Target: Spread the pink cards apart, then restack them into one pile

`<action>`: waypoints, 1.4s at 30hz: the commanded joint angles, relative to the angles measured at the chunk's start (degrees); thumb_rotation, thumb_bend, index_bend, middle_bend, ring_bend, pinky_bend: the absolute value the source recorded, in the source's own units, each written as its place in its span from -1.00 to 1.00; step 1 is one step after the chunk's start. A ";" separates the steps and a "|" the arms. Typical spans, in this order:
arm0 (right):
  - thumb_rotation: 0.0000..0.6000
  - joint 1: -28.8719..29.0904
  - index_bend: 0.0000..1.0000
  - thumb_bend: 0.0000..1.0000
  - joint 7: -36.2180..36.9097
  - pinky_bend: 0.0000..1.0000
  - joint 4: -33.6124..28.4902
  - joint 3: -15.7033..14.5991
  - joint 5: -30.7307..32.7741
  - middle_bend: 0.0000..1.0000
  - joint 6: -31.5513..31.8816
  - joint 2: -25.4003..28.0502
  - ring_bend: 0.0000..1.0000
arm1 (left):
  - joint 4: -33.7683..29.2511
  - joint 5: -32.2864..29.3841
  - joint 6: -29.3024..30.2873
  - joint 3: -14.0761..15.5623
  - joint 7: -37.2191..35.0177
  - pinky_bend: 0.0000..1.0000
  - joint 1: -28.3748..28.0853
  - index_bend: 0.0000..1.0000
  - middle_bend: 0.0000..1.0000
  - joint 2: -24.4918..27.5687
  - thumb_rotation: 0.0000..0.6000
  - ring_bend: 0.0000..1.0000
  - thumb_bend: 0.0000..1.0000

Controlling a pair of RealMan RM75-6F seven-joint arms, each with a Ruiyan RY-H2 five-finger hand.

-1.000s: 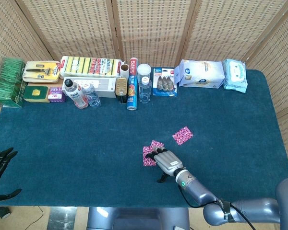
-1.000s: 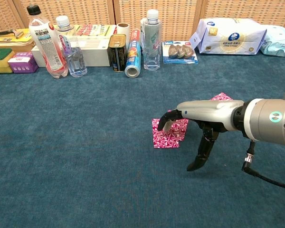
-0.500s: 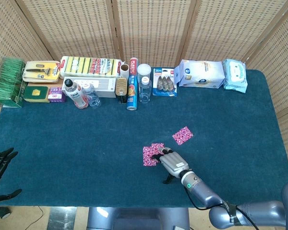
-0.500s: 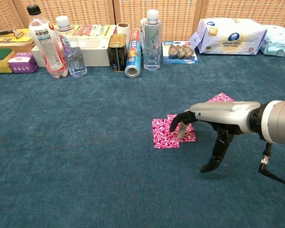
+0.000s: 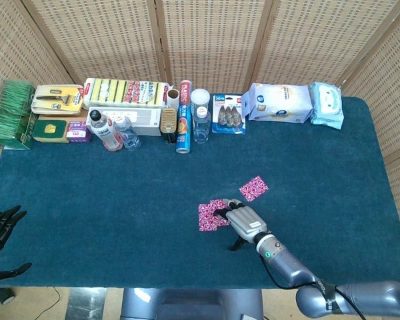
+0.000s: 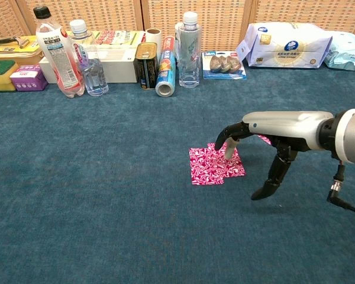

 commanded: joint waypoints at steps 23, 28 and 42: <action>1.00 3.23 -0.60 -1.00 -3.41 -1.00 5.54 0.51 7.45 -0.57 -1.20 -4.61 -1.00 | 0.17 -0.44 -0.13 -0.20 -0.85 -0.96 -0.15 -1.00 -1.00 0.21 1.00 -1.00 -0.90; 1.00 2.49 -0.60 -1.00 -3.10 -1.00 5.42 -0.21 7.60 -0.57 -0.67 -3.12 -1.00 | 0.15 -0.34 -0.06 -0.17 -0.80 -0.96 -0.12 -1.00 -1.00 0.21 1.00 -1.00 -0.90; 1.00 -1.04 -0.60 -1.00 1.18 -1.00 4.91 -2.19 3.56 -0.57 -1.31 0.87 -1.00 | -0.26 -0.34 -0.24 -0.14 0.27 -0.96 -0.08 -1.00 -1.00 -0.03 1.00 -1.00 -0.90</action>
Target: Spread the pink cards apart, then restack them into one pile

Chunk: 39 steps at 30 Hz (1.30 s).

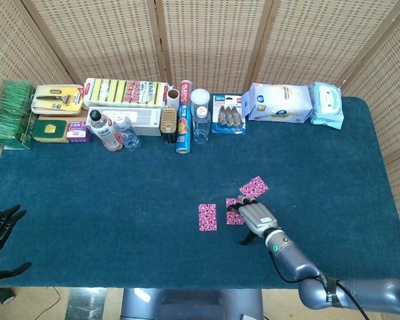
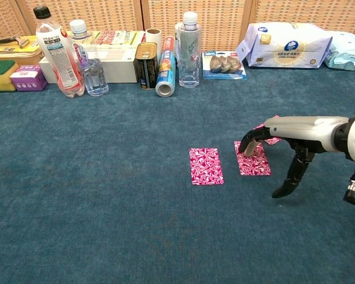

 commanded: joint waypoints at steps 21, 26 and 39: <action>1.00 -2.72 -0.60 -1.00 1.51 -1.00 -3.69 -0.86 -4.41 -0.57 0.32 5.07 -1.00 | -0.36 0.04 -0.16 0.07 0.72 -0.96 0.02 -1.00 -1.00 -0.11 1.00 -1.00 -0.90; 1.00 -1.83 -0.60 -1.00 1.52 -1.00 -3.00 0.63 -3.20 -0.57 -0.21 4.65 -1.00 | -0.30 0.14 -0.12 0.12 0.56 -0.96 0.02 -1.00 -1.00 -0.07 1.00 -1.00 -0.90; 1.00 -1.31 -0.60 -1.00 1.12 -1.00 -0.19 0.42 -0.75 -0.57 -1.53 3.39 -1.00 | -0.17 -0.06 -0.20 0.04 0.05 -0.96 -0.05 -1.00 -1.00 0.03 1.00 -1.00 -0.91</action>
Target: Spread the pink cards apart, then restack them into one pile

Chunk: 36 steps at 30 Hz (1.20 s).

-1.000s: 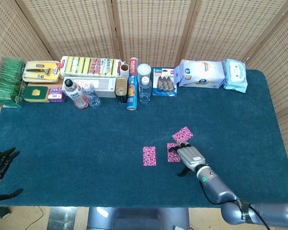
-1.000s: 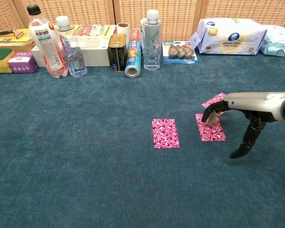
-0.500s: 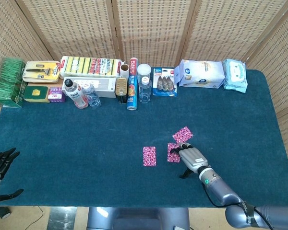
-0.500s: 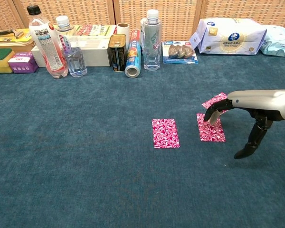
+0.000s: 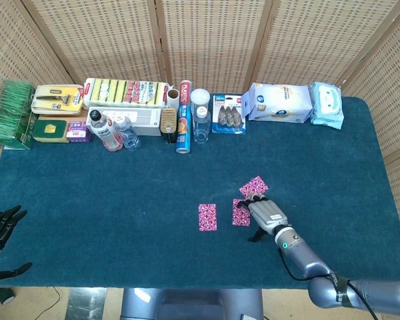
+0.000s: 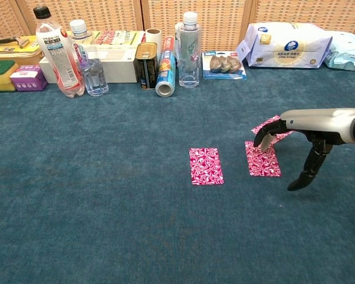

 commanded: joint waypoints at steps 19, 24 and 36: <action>1.00 0.08 -0.60 -1.00 -2.72 -1.00 -4.61 -2.54 -0.50 -0.56 0.20 1.49 -1.00 | 0.05 0.41 0.48 0.14 0.21 -0.96 0.24 -1.00 -1.00 -0.09 1.00 -1.00 -0.91; 1.00 -1.00 -0.57 -0.92 -1.86 -1.00 -7.29 -0.82 -7.80 -0.56 3.92 2.48 -1.00 | 0.07 0.36 0.48 0.11 0.25 -0.96 0.24 -1.00 -1.00 -0.13 1.00 -1.00 -0.91; 1.00 -1.59 -0.49 -0.73 -2.40 -1.00 -2.61 1.52 -15.91 -0.60 7.09 -0.26 -0.97 | -0.09 0.40 0.26 0.16 0.67 -0.96 0.19 -1.00 -1.00 -0.20 1.00 -1.00 -0.91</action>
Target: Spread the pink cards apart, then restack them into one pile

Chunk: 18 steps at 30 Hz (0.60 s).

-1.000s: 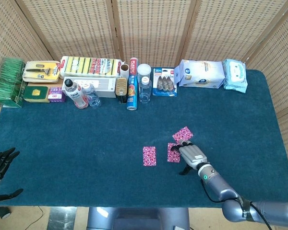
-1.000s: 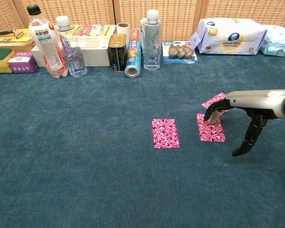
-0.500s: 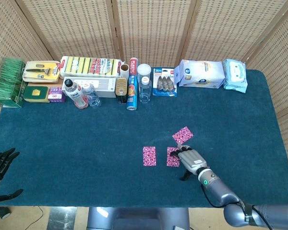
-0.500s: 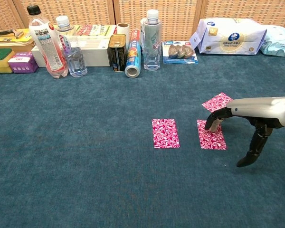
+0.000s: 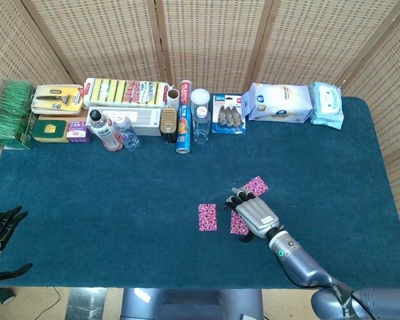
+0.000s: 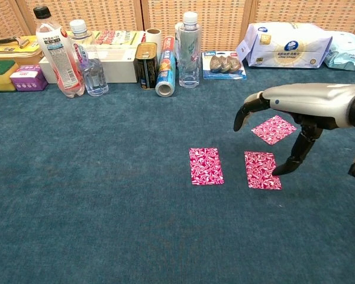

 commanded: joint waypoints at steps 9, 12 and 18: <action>1.00 1.75 -0.47 -0.65 -4.44 -1.00 5.55 2.52 2.35 -0.60 -0.22 -2.64 -0.96 | 0.08 -0.26 -0.29 -0.09 -0.38 -0.96 -0.18 -1.00 -1.00 0.13 1.00 -1.00 -0.90; 1.00 2.51 -0.46 -0.63 -6.62 -1.00 6.86 2.92 3.24 -0.60 -0.21 -3.09 -0.95 | 0.02 -0.24 -0.49 -0.07 -0.38 -0.96 -0.29 -1.00 -1.00 0.17 1.00 -1.00 -0.90; 1.00 3.91 -0.45 -0.63 -11.62 -1.00 8.78 2.80 4.65 -0.60 -0.09 -4.15 -0.94 | -0.06 -0.26 -0.53 -0.05 -0.24 -0.96 -0.29 -1.00 -1.00 0.17 1.00 -1.00 -0.90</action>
